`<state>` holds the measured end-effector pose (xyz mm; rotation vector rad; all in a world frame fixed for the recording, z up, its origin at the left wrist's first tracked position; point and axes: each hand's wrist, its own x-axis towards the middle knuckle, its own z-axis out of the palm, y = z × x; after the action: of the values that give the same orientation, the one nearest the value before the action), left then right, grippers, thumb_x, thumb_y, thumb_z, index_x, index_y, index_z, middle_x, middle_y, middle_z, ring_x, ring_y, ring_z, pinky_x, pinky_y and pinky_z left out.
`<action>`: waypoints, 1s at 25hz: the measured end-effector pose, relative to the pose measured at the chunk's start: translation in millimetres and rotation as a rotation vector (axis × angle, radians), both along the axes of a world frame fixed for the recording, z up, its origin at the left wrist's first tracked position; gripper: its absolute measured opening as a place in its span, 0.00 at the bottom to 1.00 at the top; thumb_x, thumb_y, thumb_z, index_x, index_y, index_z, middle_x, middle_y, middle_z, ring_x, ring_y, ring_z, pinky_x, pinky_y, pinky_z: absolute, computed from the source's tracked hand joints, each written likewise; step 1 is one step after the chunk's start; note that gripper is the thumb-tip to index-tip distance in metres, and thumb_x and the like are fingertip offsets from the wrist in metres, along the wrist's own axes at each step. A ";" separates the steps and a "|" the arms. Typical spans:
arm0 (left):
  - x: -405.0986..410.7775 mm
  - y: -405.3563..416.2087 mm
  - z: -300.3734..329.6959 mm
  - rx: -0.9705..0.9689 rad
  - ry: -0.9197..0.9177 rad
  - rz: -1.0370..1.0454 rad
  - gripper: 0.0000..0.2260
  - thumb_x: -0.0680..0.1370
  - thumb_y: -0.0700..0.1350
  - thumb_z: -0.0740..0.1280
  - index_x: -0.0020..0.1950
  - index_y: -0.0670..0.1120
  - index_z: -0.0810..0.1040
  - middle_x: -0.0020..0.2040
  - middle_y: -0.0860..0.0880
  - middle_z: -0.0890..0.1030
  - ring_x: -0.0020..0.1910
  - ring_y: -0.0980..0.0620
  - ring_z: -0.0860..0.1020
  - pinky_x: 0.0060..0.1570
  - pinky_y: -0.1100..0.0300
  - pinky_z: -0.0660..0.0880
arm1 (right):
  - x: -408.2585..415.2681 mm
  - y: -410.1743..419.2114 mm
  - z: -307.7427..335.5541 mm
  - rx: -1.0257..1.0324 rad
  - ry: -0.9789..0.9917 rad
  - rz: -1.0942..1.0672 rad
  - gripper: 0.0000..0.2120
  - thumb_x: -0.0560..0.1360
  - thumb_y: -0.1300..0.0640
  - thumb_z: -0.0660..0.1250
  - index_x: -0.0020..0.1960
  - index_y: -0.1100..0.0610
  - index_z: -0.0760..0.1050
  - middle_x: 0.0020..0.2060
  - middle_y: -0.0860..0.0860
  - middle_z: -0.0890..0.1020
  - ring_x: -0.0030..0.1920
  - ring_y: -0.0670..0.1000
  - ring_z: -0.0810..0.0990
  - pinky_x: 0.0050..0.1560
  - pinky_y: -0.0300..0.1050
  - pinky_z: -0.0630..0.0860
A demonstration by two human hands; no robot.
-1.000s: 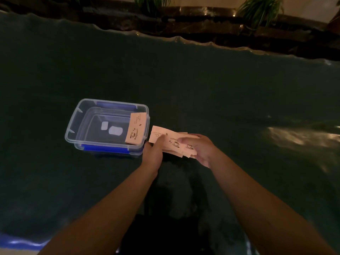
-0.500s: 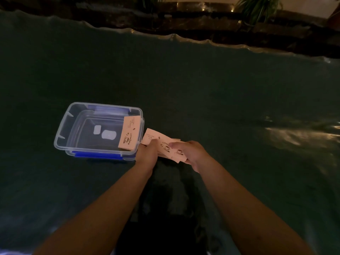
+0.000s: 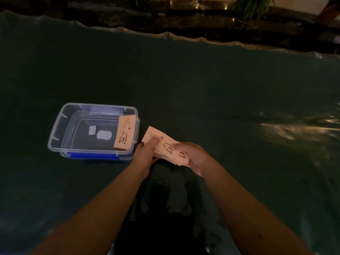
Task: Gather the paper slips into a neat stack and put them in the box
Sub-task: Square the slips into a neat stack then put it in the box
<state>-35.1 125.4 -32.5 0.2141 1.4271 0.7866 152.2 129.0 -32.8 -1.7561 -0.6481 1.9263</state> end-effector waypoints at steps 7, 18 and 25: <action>-11.2 -16.7 1.7 0.097 -0.095 -0.085 0.15 0.78 0.43 0.74 0.64 0.49 0.79 0.49 0.47 0.90 0.47 0.49 0.90 0.43 0.52 0.86 | 13.2 -33.7 4.2 0.020 0.174 -0.008 0.38 0.72 0.57 0.81 0.77 0.50 0.67 0.61 0.55 0.88 0.58 0.56 0.89 0.60 0.56 0.84; 1.7 -48.5 20.2 0.274 -0.147 -0.142 0.28 0.73 0.38 0.79 0.71 0.45 0.77 0.58 0.44 0.88 0.59 0.43 0.86 0.53 0.47 0.84 | -1.1 -68.5 5.9 0.202 0.162 0.080 0.37 0.65 0.48 0.83 0.70 0.55 0.76 0.61 0.56 0.88 0.60 0.57 0.88 0.57 0.52 0.84; -17.1 -60.9 13.5 0.393 0.053 -0.504 0.48 0.56 0.47 0.85 0.73 0.58 0.71 0.64 0.53 0.84 0.65 0.52 0.81 0.62 0.46 0.80 | -3.3 -80.1 8.7 0.299 0.050 0.287 0.36 0.70 0.62 0.81 0.74 0.49 0.71 0.70 0.51 0.82 0.69 0.50 0.81 0.64 0.47 0.81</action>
<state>-52.2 64.5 -19.0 0.8669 1.1808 0.6337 148.9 48.9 -24.0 -1.4879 -1.1575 1.9247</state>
